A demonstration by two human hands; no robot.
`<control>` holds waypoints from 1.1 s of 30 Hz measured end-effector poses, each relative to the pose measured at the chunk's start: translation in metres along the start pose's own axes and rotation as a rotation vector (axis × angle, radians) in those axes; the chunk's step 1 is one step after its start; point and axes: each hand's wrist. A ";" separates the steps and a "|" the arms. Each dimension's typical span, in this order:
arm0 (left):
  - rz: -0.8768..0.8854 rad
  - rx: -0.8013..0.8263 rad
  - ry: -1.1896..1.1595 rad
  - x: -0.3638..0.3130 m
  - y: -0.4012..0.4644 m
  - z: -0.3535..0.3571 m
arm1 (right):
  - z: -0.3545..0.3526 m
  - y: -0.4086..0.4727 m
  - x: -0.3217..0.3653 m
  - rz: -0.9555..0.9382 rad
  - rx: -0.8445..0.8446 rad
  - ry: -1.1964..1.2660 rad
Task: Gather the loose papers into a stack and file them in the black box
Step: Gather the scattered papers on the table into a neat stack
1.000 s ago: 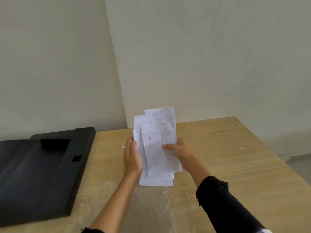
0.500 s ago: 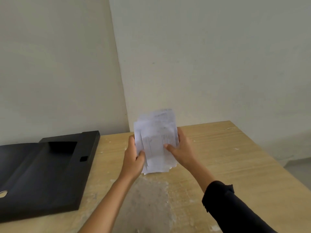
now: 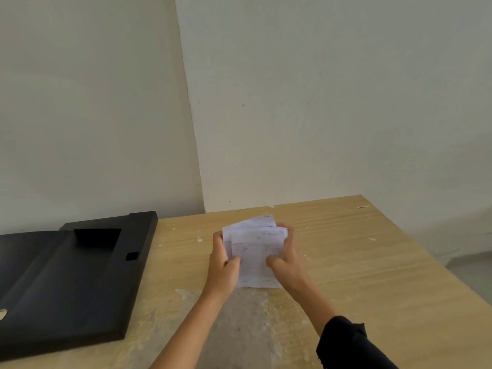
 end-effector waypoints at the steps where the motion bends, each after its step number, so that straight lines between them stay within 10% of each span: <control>1: 0.008 -0.002 0.016 0.002 0.000 0.000 | 0.001 0.001 -0.001 0.001 0.018 0.001; 29: 0.119 -0.057 0.070 0.009 0.007 0.014 | 0.011 0.022 -0.016 -0.014 0.052 -0.008; 33: 0.089 -0.043 0.041 0.013 0.008 0.015 | 0.009 0.022 -0.013 -0.287 -0.087 -0.245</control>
Point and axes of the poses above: each hand's wrist, its own y-axis towards the middle knuckle, its own z-axis out of the palm, x = y × z, and after that the axes turned 5 degrees about y, right-handed
